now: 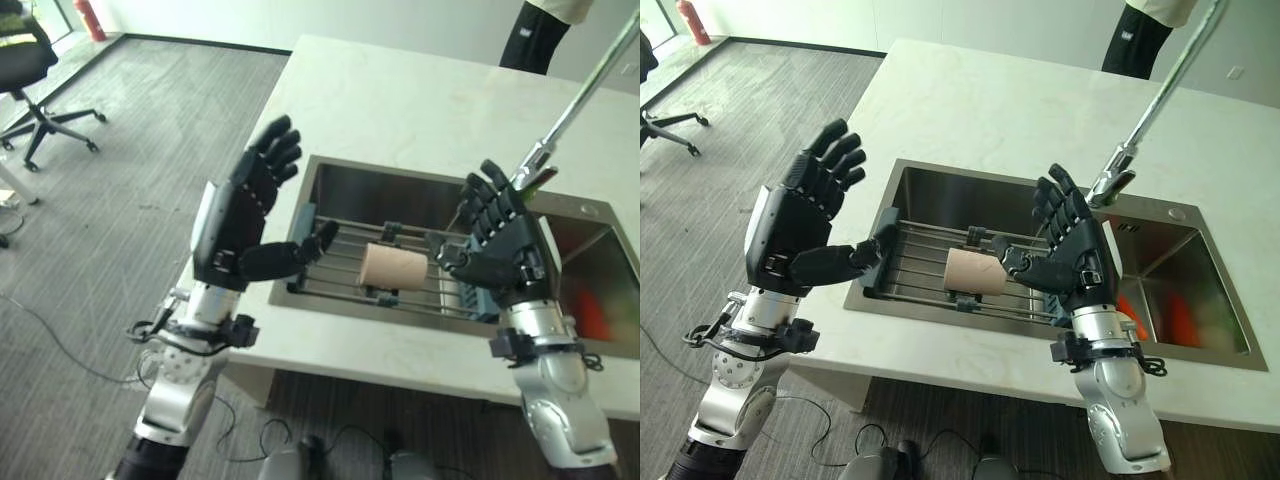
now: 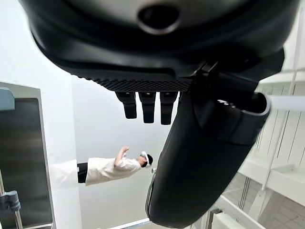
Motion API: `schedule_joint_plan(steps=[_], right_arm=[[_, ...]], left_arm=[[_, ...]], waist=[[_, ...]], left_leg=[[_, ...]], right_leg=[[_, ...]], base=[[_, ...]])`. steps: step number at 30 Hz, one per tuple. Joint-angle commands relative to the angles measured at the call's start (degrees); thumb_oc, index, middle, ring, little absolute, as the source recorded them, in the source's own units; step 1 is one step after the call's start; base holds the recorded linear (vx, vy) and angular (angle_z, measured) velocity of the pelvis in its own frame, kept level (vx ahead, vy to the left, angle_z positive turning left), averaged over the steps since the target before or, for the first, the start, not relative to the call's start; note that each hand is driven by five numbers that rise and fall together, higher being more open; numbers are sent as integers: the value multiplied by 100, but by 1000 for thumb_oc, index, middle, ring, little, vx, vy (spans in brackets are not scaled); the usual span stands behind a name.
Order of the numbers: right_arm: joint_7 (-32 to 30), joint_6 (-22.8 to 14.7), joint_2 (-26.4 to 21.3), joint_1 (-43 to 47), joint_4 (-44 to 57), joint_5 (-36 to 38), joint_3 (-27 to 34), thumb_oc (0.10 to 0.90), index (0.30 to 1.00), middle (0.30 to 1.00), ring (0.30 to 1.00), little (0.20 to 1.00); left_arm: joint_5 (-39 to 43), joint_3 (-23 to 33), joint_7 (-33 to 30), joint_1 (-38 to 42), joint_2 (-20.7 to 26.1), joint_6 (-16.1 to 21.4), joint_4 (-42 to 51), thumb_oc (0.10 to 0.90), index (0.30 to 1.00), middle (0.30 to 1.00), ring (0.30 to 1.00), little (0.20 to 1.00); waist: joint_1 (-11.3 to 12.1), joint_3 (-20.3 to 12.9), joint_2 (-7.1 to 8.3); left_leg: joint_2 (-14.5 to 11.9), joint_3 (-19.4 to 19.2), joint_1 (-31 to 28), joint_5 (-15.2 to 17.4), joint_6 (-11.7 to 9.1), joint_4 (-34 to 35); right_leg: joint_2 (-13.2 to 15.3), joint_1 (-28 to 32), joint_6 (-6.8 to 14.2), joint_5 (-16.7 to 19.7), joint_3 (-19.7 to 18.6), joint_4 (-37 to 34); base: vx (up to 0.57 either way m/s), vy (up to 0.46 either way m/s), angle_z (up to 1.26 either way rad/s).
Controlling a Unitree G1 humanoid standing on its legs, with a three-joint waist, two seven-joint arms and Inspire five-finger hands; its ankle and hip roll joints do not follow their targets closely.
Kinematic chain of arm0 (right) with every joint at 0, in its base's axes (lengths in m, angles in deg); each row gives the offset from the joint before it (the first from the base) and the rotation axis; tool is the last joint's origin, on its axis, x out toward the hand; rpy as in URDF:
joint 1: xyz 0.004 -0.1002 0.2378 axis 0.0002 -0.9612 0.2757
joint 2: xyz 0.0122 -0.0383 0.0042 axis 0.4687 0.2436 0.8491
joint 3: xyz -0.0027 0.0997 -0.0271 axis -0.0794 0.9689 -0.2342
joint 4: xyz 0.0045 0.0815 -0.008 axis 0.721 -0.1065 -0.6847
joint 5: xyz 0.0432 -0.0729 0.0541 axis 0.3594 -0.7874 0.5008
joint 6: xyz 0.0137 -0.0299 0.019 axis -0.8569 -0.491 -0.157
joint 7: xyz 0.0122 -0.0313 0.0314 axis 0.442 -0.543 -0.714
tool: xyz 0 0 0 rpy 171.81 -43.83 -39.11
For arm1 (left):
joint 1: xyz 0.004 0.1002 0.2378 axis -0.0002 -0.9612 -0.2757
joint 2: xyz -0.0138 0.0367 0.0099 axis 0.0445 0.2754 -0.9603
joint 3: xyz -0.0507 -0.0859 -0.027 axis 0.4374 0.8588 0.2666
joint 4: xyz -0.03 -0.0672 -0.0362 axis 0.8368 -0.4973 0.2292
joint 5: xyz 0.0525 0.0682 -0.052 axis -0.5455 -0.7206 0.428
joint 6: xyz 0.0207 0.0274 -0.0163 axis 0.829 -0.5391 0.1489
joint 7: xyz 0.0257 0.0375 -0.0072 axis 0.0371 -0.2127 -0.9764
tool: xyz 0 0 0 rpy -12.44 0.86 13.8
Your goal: Place the dishes in the dishwasher.
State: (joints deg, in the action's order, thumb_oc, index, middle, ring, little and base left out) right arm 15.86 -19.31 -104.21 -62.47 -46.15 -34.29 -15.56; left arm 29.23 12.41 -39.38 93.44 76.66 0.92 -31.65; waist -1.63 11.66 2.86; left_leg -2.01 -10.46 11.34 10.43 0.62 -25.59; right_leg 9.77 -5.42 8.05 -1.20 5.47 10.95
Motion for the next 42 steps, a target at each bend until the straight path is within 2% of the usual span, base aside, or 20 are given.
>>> schedule_joint_plan(steps=[1, 6, 12, 17, 21, 28, 34, 42], right_arm=[[-61, -484, -394, 348, 349, -162, 377, 800, 900, 900, 900, 900], [27, -404, -488, 311, 347, 61, 535, 800, 900, 900, 900, 900], [141, -290, -602, 331, 376, 34, 568, 800, 900, 900, 900, 900], [192, -254, -685, 370, 309, 75, 610, 800, 900, 900, 900, 900], [351, -251, -733, 380, 223, 76, 664, 800, 900, 900, 900, 900], [518, -250, -846, 413, 149, 141, 719, 800, 900, 900, 900, 900], [665, -252, -892, 423, 68, 191, 765, 800, 900, 900, 900, 900], [772, -210, -940, 428, 46, 127, 801, 800, 900, 900, 900, 900]], left_arm=[[-338, 173, 134, 427, 136, 165, 489, 800, 900, 900, 900, 900], [-711, 376, 284, 413, 579, -117, 365, 800, 900, 900, 900, 900], [-1248, 180, 553, 833, 1162, -798, -45, 800, 900, 900, 900, 900], [-1442, -36, 788, 1142, 1440, -1154, -433, 800, 900, 900, 900, 900], [-1236, -200, 1023, 1326, 1533, -1288, -912, 800, 900, 900, 900, 900], [-1485, -598, 1225, 1627, 1745, -1432, -1872, 800, 900, 900, 900, 900], [-1663, -769, 1178, 1784, 1726, -1308, -2662, 800, 900, 900, 900, 900], [-2225, -896, 858, 1833, 1650, -1096, -3172, 800, 900, 900, 900, 900]], waist=[[-157, -593, -208], [-287, -636, -371], [-550, -726, -584], [-690, -756, -674], [-831, -788, -765], [-1016, -826, -851], [-1126, -861, -873], [-1205, -877, -860]], left_leg=[[-670, 444, -518, -7, -492, 841], [-706, 440, -599, -13, -546, 841], [-733, 326, -700, 1, -580, 841], [-728, 218, -746, 28, -585, 841], [-734, 77, -800, 42, -584, 841], [-744, -120, -882, 87, -559, 841], [-749, -242, -939, 117, -535, 841], [-760, -330, -991, 158, -517, 841]], right_leg=[[26, -222, 156, -513, 183, 624], [-59, -158, 110, -588, 123, 624], [-117, -141, 111, -623, -7, 624], [-127, -146, 126, -632, -92, 624], [-150, -151, 128, -634, -216, 624], [-197, -162, 150, -632, -367, 624], [-238, -168, 155, -627, -454, 624], [-275, -160, 158, -637, -518, 624]], base=[[48, -84, -19], [32, -31, -9], [22, 20, -10], [10, 40, -11], [14, 69, -13], [5, 42, -11], [10, 15, -15], [5, -3, -7]])
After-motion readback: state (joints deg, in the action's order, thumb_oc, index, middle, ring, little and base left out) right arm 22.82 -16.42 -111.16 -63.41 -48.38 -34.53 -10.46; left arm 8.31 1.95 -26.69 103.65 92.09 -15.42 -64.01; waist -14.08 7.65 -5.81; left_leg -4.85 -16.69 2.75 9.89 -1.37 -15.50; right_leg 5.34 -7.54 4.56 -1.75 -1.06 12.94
